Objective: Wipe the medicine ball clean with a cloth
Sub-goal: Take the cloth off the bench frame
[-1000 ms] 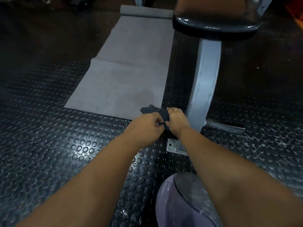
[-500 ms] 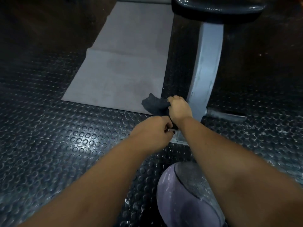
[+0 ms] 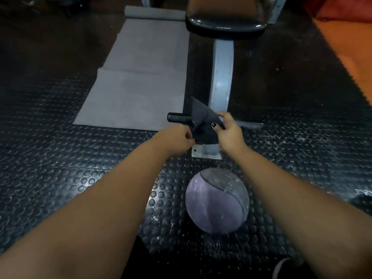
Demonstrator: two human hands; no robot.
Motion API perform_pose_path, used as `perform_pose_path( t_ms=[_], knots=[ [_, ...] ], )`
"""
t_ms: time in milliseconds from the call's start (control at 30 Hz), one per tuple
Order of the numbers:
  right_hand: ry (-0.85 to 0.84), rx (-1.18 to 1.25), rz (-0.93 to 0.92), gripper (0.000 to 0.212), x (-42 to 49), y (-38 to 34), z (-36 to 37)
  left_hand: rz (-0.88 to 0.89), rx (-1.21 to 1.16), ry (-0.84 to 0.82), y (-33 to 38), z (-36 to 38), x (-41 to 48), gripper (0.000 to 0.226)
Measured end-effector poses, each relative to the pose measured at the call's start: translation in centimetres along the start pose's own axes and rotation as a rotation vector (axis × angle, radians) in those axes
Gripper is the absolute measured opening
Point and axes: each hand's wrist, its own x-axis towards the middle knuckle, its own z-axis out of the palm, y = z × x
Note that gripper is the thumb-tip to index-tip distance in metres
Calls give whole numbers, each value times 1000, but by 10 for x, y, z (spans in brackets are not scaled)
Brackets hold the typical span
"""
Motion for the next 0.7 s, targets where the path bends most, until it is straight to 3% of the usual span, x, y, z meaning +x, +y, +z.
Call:
perform_pose_path(
  t_ms=[200, 367, 467, 567, 633, 700],
  knots=[
    [-85, 542, 421, 24, -84, -41, -38, -75, -281, 24, 22, -5, -38, 45],
    [-251, 816, 640, 33, -133, -51, -64, -30, -636, 99, 46, 14, -79, 25],
    [-343, 868, 686, 49, -151, -50, -74, -10, -859, 34, 63, 28, -105, 25],
    [-498, 800, 651, 71, -163, -45, -79, 137, -668, -27, 78, 39, -113, 23],
    [-547, 771, 605, 64, -166, -44, -80, 198, -585, 2, 80, 45, -112, 31],
    [-486, 747, 568, 48, -165, -46, -76, 210, -641, 92, 68, 56, -114, 31]
  ],
)
